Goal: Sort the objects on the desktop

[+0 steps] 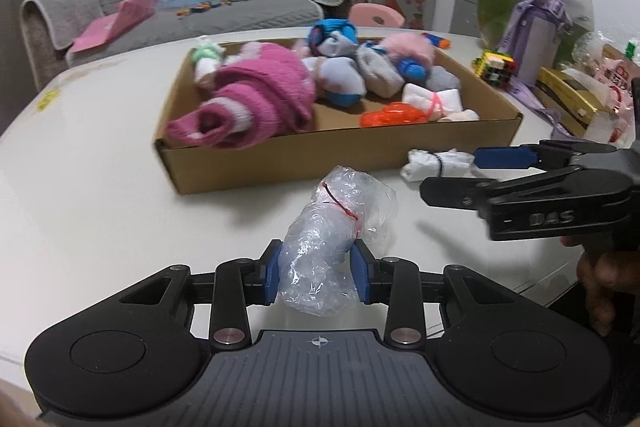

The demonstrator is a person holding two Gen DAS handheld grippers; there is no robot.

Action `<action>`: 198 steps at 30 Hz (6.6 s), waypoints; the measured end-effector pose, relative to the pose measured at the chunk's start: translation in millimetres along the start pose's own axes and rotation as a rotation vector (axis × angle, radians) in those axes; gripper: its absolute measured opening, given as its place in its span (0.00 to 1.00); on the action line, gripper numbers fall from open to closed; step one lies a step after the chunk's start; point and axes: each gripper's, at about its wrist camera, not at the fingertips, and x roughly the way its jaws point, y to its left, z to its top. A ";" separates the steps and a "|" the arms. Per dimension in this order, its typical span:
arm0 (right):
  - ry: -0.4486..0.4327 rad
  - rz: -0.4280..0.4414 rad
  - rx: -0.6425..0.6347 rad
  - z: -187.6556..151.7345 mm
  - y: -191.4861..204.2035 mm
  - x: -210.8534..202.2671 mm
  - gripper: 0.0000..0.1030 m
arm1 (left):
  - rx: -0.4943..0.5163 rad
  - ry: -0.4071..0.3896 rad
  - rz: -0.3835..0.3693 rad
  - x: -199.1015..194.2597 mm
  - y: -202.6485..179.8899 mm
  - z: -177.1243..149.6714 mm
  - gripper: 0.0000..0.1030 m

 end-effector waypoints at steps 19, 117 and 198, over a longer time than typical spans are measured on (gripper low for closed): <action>-0.023 -0.277 0.011 -6.3 35.1 13.4 0.47 | -0.082 -0.019 -0.022 -15.6 25.3 -9.9 0.41; 0.126 0.062 -0.188 111.6 -53.5 57.1 0.45 | -0.121 -0.022 0.066 117.9 41.0 184.0 0.42; -0.030 -0.013 -0.328 114.7 3.5 -75.7 0.99 | -0.014 -0.045 0.035 -40.4 -19.0 138.2 0.99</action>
